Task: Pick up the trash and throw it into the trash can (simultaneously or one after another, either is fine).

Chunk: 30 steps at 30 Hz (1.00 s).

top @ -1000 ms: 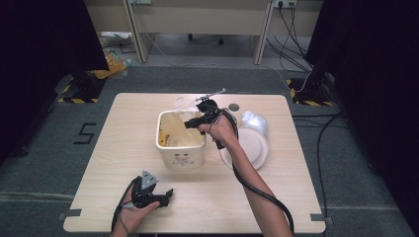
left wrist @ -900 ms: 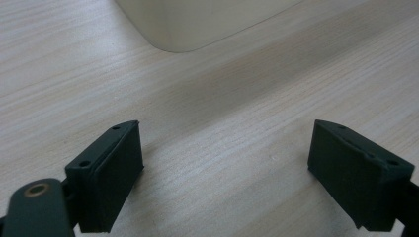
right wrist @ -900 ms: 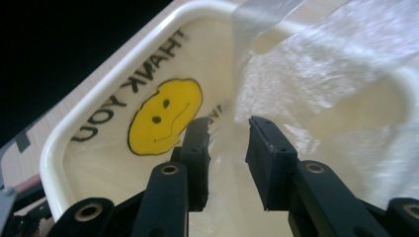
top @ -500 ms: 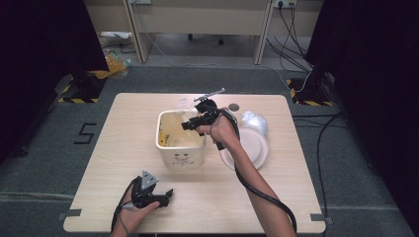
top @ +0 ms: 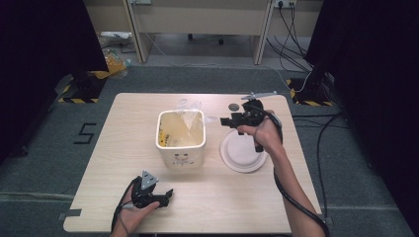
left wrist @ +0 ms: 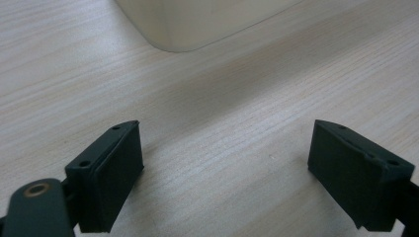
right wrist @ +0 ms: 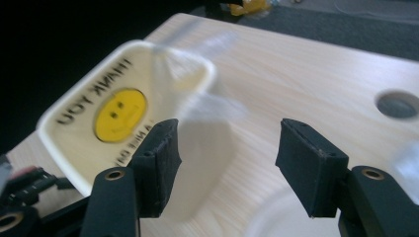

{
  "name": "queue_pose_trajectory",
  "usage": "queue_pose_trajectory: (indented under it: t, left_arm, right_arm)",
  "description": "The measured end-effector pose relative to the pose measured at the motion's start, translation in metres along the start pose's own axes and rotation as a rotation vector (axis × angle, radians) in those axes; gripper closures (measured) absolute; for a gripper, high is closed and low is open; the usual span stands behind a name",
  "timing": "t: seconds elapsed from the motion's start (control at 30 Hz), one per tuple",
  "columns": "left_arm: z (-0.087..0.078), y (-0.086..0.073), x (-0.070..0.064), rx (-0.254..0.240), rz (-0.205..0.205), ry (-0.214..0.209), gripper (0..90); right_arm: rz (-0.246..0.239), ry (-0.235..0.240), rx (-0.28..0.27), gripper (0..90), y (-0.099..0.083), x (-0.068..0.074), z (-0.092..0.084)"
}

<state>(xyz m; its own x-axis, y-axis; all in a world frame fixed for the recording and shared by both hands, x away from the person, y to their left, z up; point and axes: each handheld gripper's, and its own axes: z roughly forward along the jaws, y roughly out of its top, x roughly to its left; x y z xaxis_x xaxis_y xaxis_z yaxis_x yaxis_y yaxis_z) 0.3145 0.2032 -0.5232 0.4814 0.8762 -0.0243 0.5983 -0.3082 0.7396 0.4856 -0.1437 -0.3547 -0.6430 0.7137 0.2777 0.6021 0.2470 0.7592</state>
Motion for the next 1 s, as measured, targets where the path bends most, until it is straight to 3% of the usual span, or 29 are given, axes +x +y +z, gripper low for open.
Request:
queue_pose_trajectory:
  t: [0.1, 0.2, 0.47, 0.53, 0.57, 0.67, 0.7, 0.77, 0.8, 1.0]
  left_arm:
    - [0.0, 0.0, 0.0, 0.001, 0.0, 0.001, 12.5]
    - [0.0, 0.0, 0.0, -0.001, -0.003, 0.001, 12.2]
    - [0.0, 0.001, -0.003, -0.005, 0.012, -0.016, 15.5]
    - [0.002, 0.003, -0.008, -0.009, 0.017, -0.027, 15.5]
    - [0.004, 0.007, -0.016, -0.013, 0.051, -0.04, 15.7]
    - [0.007, 0.014, -0.025, -0.02, 0.077, -0.058, 15.8]
    - [0.011, 0.021, -0.035, -0.017, 0.097, -0.091, 16.0]
    - [0.013, 0.024, -0.04, -0.014, 0.106, -0.108, 16.2]
    - [0.018, 0.03, -0.049, -0.018, 0.118, -0.127, 16.3]
    - [0.028, 0.037, -0.063, -0.012, 0.14, -0.144, 16.6]
  right_arm:
    - [0.047, -0.031, 0.007, 41.3, -0.023, -0.024, -0.011]
    - [0.069, -0.067, 0.004, 40.9, -0.04, -0.039, -0.021]
    - [0.121, -0.131, -0.009, 40.4, -0.077, -0.068, -0.041]
    - [0.151, -0.139, -0.01, 39.9, -0.087, -0.078, -0.042]
    - [0.168, -0.149, -0.003, 39.0, -0.095, -0.085, -0.041]
    - [0.186, -0.153, 0.008, 38.5, -0.103, -0.09, -0.038]
    - [0.201, -0.149, 0.011, 37.7, -0.11, -0.094, -0.036]
    - [0.214, -0.142, 0.011, 36.8, -0.115, -0.098, -0.033]
    - [0.226, -0.137, 0.01, 36.4, -0.117, -0.099, -0.032]
    - [0.275, -0.114, -0.007, 34.3, -0.127, -0.11, -0.025]
